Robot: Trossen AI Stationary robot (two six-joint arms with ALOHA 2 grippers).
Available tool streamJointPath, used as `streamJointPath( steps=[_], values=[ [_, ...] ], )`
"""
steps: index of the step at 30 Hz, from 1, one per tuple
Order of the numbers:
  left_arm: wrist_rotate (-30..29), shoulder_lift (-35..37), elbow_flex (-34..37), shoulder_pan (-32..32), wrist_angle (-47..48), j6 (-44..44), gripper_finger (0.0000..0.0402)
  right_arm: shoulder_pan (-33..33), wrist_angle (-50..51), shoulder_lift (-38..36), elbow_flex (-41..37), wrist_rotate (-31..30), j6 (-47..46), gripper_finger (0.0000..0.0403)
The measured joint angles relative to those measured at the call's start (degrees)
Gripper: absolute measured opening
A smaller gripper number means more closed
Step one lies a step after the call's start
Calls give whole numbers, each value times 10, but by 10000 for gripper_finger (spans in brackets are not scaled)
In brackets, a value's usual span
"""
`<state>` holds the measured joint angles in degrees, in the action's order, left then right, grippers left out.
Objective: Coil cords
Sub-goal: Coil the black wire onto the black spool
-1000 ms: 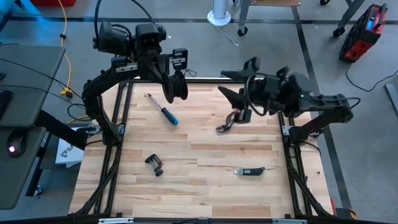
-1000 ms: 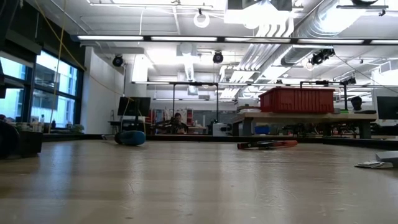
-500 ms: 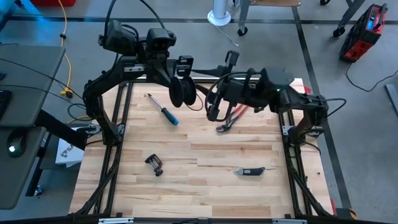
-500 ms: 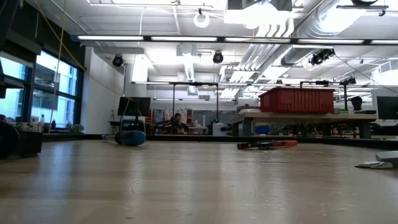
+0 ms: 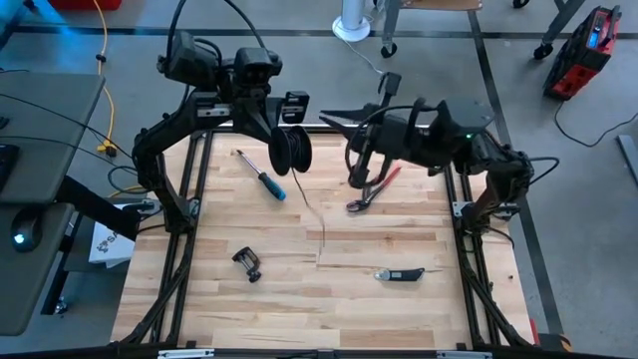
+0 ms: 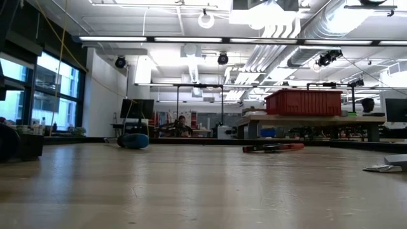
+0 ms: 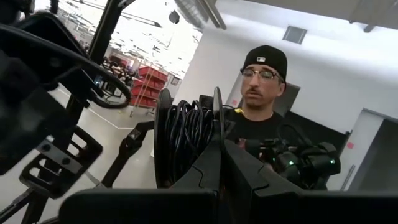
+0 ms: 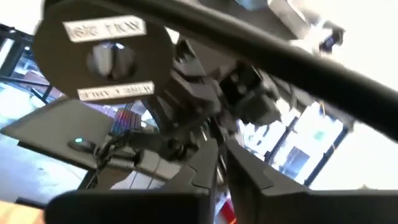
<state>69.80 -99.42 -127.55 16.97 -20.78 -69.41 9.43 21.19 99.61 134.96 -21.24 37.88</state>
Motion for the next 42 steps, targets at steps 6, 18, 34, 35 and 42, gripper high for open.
streamJointPath(
  steps=[6, 18, 34, 35, 42],
  values=[
    [1, 0, 0, 11, 0, 4, 1, 0, 94, -17, 0, -21, -118, 84],
    [-5, 0, 0, 47, 0, 97, 1, -20, 165, -4, -8, 80, -294, 205],
    [22, 0, 0, 59, 0, 111, 1, -65, 232, 22, -4, 178, -316, 206],
    [23, 0, 0, 59, 0, 111, 1, -66, 250, 19, 0, 179, -317, 204],
    [30, 0, 0, 59, 0, 111, 1, -73, 305, 0, 0, 292, -367, 193]
  ],
)
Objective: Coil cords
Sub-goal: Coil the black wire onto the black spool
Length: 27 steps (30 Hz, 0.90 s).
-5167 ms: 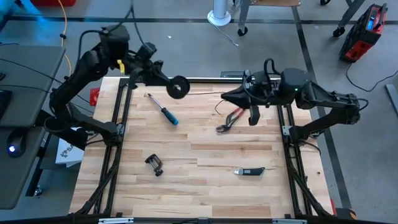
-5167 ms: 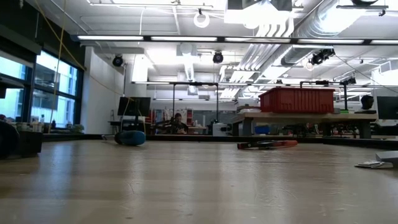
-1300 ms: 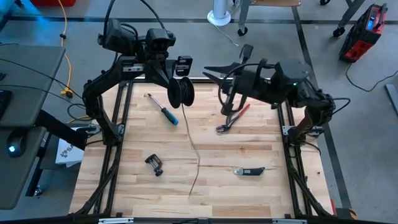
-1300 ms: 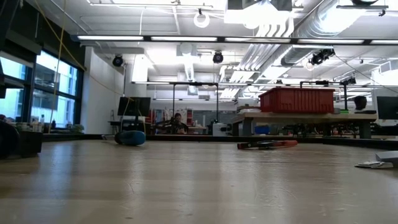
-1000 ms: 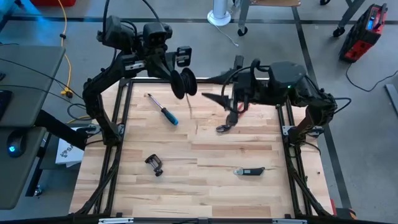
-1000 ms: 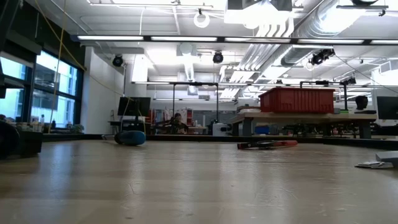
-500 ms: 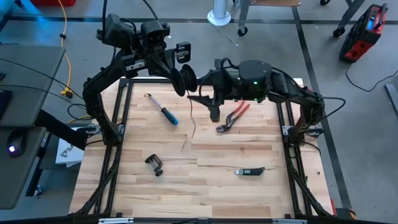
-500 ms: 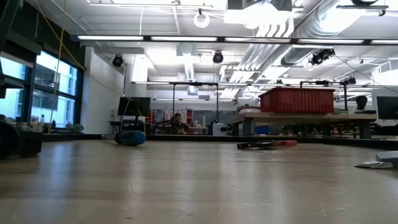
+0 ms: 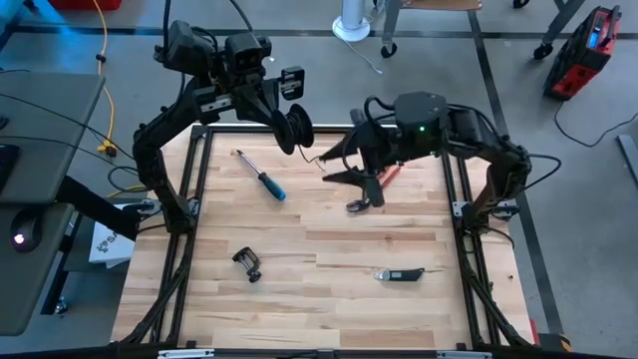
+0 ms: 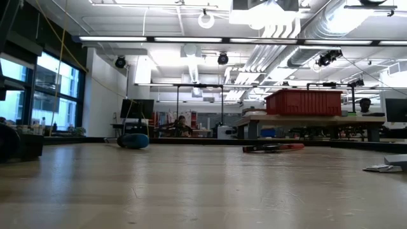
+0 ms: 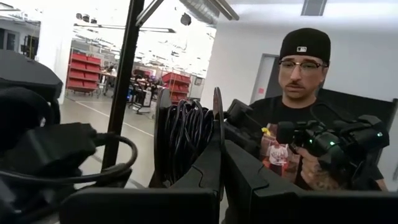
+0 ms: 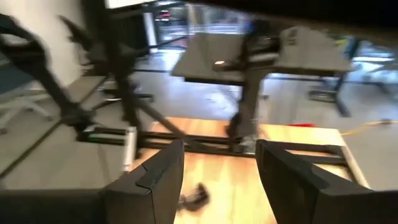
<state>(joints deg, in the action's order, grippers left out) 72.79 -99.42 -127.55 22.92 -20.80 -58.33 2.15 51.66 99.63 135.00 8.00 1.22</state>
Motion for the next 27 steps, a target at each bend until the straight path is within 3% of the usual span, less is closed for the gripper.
streamJointPath(
  steps=[3, 8, 16, 27],
  values=[
    [0, 0, 0, 0, 0, 5, 1, 0, 0, 3, -2, 8, -8, 193],
    [0, 0, 0, 0, 0, 10, 1, -4, -3, 17, -2, -47, 6, 193],
    [0, 0, 0, 0, 0, 15, 1, -3, -13, 28, -2, 91, -23, 193],
    [-1, 0, 0, 0, 0, 15, 1, -3, -17, 29, -2, 88, -24, 192]
  ],
)
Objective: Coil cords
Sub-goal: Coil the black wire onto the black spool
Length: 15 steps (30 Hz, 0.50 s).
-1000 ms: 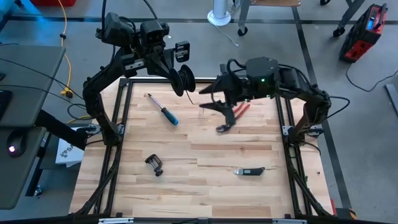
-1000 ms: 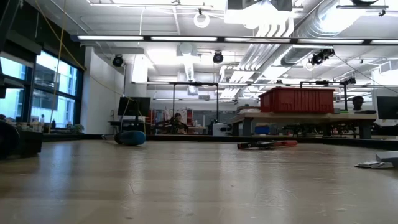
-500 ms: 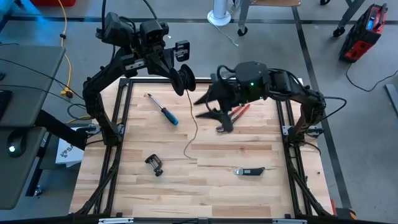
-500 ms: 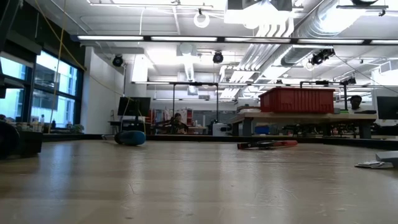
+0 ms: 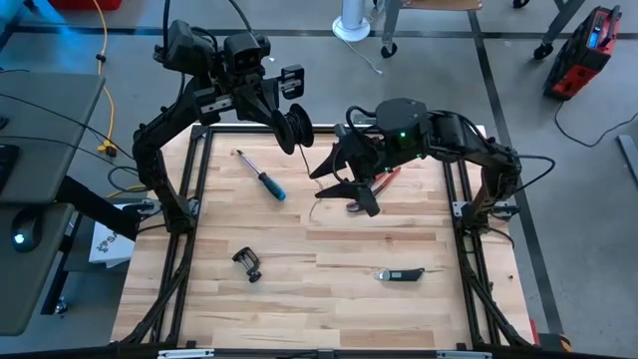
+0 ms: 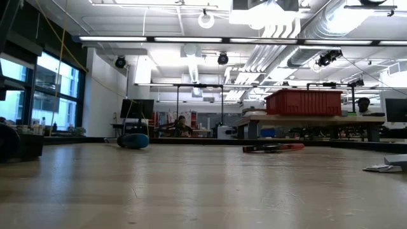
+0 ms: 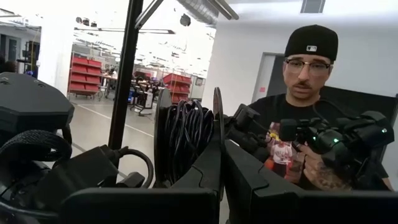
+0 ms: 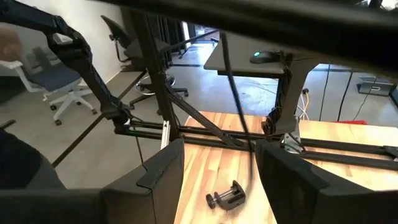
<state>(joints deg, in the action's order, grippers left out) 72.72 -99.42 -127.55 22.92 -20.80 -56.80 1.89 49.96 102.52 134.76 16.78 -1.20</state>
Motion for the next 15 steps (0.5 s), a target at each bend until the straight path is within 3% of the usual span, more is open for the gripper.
streamJointPath(
  steps=[10, 15],
  values=[
    [-4, 0, 0, 0, 0, 6, 1, 0, -1, 0, 0, 2, -3, 145],
    [-10, 0, 0, 0, 0, 10, 1, 1, -9, 0, 0, 2, -1, 143]
  ],
)
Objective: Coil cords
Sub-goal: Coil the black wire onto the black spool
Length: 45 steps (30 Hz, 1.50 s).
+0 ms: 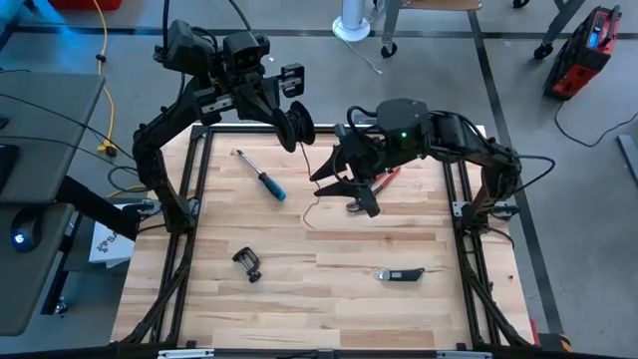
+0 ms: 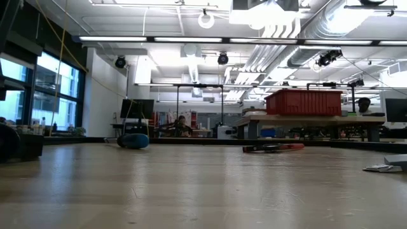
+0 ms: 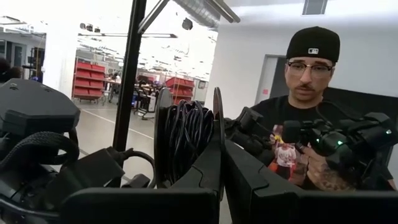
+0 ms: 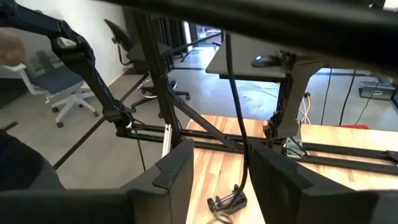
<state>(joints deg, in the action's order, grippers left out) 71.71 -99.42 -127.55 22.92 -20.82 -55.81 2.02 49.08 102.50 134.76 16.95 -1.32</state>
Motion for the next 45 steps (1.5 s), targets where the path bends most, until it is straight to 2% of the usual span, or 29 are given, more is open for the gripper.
streamJointPath(
  steps=[7, 9, 13, 17, 20, 22, 26, 30, 33, 36, 40, 45],
  values=[
    [-3, 0, 0, 1, 0, 1, 1, 3, 4, 0, 0, 4, 17, 131],
    [-3, 0, 0, 3, 0, 1, 1, 10, 7, 0, 0, 5, 30, 105],
    [-3, 0, 0, 10, 0, 5, 1, 27, 19, -1, 0, 5, 40, 16],
    [7, 0, 0, 25, 2, 5, 1, 49, 43, -13, 2, -1, 14, 5],
    [15, 0, 0, 37, 14, 1, 1, 71, 45, -25, 3, -30, 12, 4],
    [15, 0, 0, 41, 51, 9, 1, 79, 48, -33, 3, -44, 13, 2],
    [26, 0, 0, 44, 189, 57, 1, 93, 53, -56, 2, -67, 12, 2],
    [19, 0, 0, 43, 341, 153, 1, 99, 28, -82, 2, -82, 13, 1],
    [-8, 0, 0, 43, 465, 239, 1, 100, 24, -94, 2, -109, 27, 1],
    [-29, 0, 0, 30, 551, 288, 1, 95, 25, -99, 2, -133, 49, 1],
    [-46, -1, 1, -6, 592, 313, 1, 69, 21, -98, 2, -127, 75, 0],
    [-47, -2, 3, -47, 595, 307, 1, 29, 24, -88, 1, -66, 84, 0]
  ],
)
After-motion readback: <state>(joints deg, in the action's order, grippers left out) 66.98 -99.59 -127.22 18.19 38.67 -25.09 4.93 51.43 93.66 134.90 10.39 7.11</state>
